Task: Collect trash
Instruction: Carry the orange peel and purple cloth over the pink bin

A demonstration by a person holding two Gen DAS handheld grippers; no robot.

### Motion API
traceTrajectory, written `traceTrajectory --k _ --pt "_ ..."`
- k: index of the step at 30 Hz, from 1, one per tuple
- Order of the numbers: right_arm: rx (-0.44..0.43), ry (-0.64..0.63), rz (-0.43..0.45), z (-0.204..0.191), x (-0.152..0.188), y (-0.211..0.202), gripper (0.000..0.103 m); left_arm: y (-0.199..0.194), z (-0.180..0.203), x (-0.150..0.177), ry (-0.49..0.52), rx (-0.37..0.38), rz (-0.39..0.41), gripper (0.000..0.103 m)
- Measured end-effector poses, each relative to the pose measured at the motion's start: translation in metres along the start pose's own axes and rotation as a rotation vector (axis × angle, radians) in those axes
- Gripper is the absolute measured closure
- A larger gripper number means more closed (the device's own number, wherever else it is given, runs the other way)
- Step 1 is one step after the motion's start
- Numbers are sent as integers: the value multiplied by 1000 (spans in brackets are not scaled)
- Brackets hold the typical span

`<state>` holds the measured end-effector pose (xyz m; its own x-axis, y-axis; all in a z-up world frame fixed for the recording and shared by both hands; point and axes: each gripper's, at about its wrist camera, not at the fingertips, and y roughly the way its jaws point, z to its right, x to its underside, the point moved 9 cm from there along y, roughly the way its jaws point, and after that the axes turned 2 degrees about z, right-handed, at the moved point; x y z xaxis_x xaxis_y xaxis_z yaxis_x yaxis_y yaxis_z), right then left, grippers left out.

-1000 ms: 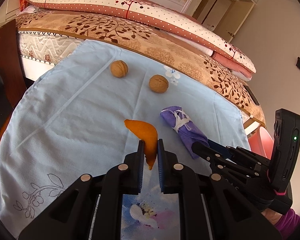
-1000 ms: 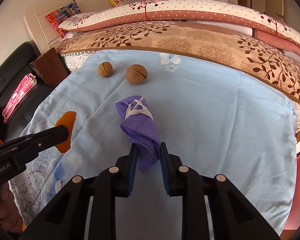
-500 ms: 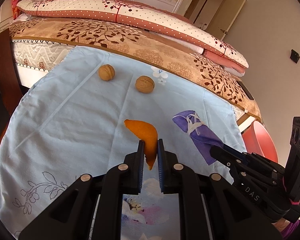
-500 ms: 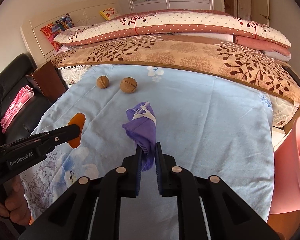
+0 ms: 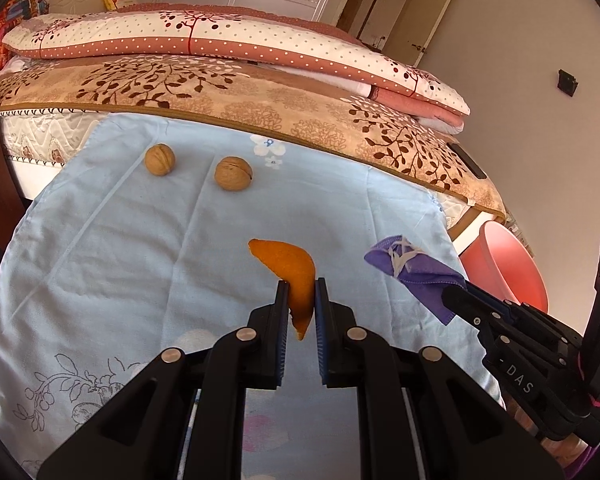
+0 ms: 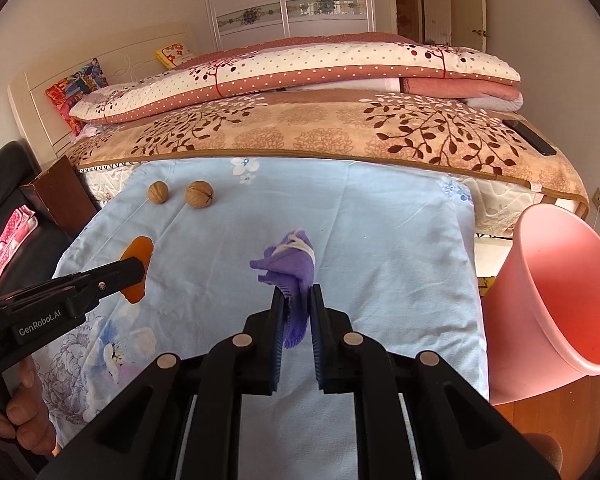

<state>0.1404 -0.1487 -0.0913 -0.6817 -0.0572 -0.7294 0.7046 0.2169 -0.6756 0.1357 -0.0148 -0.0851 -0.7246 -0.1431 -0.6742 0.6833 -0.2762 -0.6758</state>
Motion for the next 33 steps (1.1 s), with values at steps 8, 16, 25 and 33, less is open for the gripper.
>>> traceTrajectory --k 8,16,25,33 --pt "44 76 47 37 -2 -26 92 7 46 -9 88 59 9 91" --pt "101 148 92 76 -2 -51 92 14 99 -19 161 139 25 91" --pt "134 229 151 118 -7 -79 93 18 149 -28 226 210 47 91" --pt "172 285 207 152 -15 -100 93 21 178 -28 263 248 42 91"
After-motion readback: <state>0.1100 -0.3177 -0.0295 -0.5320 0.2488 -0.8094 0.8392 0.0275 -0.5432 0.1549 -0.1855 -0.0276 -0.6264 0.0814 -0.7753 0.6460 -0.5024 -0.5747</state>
